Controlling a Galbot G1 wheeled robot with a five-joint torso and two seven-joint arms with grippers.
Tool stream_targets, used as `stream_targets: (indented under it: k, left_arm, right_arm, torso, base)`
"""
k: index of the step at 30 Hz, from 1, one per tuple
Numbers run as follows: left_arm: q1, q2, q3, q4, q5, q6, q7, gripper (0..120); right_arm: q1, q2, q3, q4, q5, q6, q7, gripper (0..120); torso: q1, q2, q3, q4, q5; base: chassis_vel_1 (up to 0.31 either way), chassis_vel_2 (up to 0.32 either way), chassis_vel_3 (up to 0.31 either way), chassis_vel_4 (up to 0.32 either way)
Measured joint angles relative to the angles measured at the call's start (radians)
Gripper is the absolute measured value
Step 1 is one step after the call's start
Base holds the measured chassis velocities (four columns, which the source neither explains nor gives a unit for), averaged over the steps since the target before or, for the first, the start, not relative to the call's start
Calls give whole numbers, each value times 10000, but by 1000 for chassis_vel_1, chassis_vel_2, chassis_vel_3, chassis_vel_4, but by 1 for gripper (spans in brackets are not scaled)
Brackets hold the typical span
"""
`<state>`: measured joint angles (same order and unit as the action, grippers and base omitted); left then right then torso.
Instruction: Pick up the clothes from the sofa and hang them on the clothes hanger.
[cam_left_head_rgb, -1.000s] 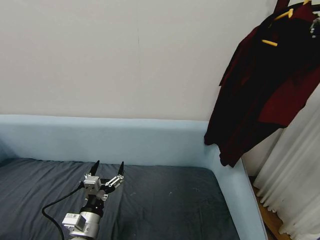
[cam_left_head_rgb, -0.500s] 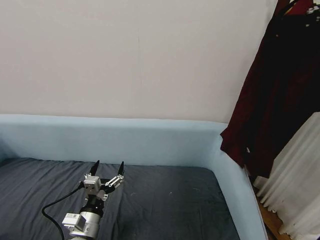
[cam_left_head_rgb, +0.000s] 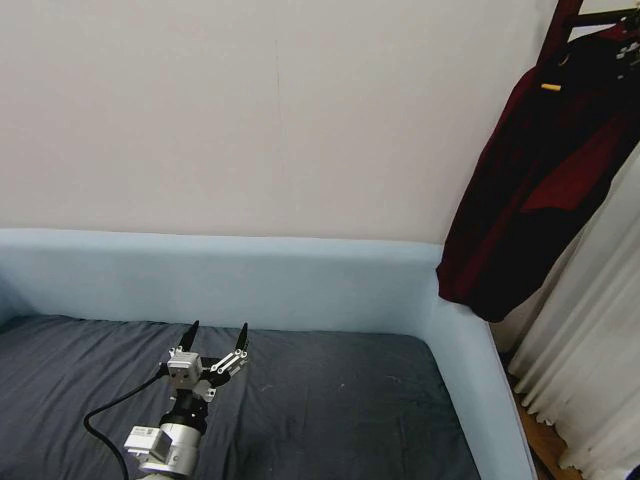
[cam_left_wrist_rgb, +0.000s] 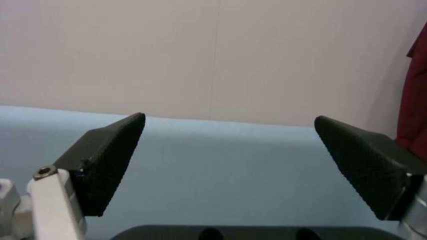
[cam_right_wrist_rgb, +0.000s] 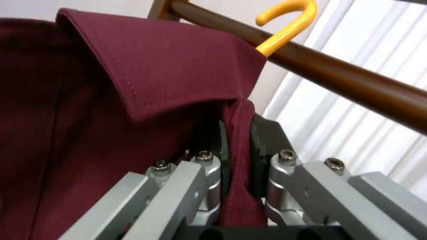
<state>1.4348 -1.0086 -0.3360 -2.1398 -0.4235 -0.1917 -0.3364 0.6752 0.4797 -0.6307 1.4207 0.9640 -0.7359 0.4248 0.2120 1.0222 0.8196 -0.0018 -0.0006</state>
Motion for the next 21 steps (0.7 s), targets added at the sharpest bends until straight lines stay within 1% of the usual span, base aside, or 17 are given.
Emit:
stream_targets:
  k: [1,4,5,6,10,11,12,15,20,21]
  left_arm:
    - [0,0,0,0,0,0,0,100]
    - [-1,0,0,0,0,-1,3,100]
    - [-1,0,0,0,0,-1,3,100]
    - [-1,0,0,0,0,-1,4,100]
    - [0,0,0,0,0,0,3,100]
    - [0,0,0,1,0,0,3,100]
    - [0,0,0,1,0,0,3,100]
    - [-1,0,0,0,0,-1,3,100]
    - [0,0,0,0,0,-1,3,100]
    - [-1,1,0,1,0,-1,3,100]
  right_arm:
    - [0,0,0,0,0,0,0,7]
    - [-150,-598,281,892,371,-1,49,7]
    - [-162,-658,305,999,401,-1,65,7]
    - [-186,-847,338,1330,451,-1,80,7]
    - [-199,-1107,308,1659,293,-1,41,7]
    - [-191,-1200,232,1671,-48,-1,-103,7]
    - [-191,-1200,232,1671,-48,-1,-103,7]
    - [-15,-1501,-82,1629,-1376,-1,-979,7]
    - [79,-1794,-112,1750,-2033,-1,-1498,7]
    - [114,-1963,-105,1937,-2286,-1,-1758,7]
  torso:
    - [0,0,0,0,0]
    - [-2,2,-2,-4,1]
    - [-2,2,-2,-3,1]
    - [-2,3,-1,3,-1]
    - [-2,2,-1,8,-4]
    - [-2,2,-1,8,-3]
    - [-2,2,-1,8,-3]
    - [-1,2,0,6,0]
    - [-1,2,0,4,-1]
    - [-2,2,0,2,-1]
  base:
    - [0,0,0,0]
    - [0,0,0,0]
    - [0,0,0,0]
    - [0,0,0,0]
    - [0,0,0,0]
    - [0,0,0,0]
    - [0,0,0,0]
    - [0,0,0,0]
    - [0,0,0,0]
    - [0,0,0,0]
